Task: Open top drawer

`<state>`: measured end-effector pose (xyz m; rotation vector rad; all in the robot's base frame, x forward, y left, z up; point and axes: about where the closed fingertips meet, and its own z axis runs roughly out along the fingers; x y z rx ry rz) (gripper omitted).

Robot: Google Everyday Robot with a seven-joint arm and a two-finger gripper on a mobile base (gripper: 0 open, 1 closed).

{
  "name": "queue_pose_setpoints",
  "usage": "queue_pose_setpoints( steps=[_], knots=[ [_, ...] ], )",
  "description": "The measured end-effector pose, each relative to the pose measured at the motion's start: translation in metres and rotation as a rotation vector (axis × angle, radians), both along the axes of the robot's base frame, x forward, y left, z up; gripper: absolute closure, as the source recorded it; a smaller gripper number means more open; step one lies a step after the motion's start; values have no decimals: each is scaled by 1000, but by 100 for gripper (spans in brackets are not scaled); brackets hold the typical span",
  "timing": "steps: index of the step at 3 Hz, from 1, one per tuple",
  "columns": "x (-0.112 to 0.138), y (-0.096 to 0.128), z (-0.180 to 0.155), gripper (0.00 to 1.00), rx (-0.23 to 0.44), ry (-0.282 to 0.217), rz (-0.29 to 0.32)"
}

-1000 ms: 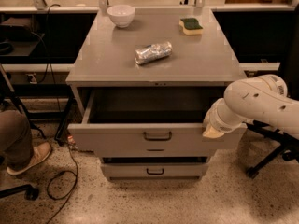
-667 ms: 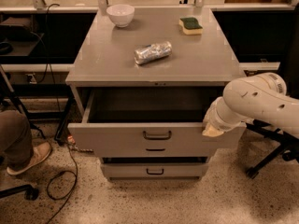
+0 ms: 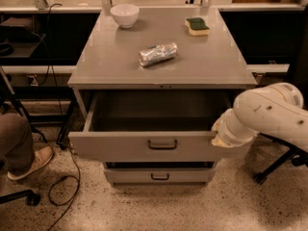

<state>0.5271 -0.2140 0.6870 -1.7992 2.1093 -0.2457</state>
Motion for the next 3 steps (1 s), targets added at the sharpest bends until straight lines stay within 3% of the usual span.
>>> queue_pose_setpoints(
  steps=[1,2,3],
  knots=[
    [-22,-4,2,100,-6,15,-20],
    [-67,-10,-6,100,8,63,-59],
    [-67,-10,-6,100,8,64,-58]
  ],
)
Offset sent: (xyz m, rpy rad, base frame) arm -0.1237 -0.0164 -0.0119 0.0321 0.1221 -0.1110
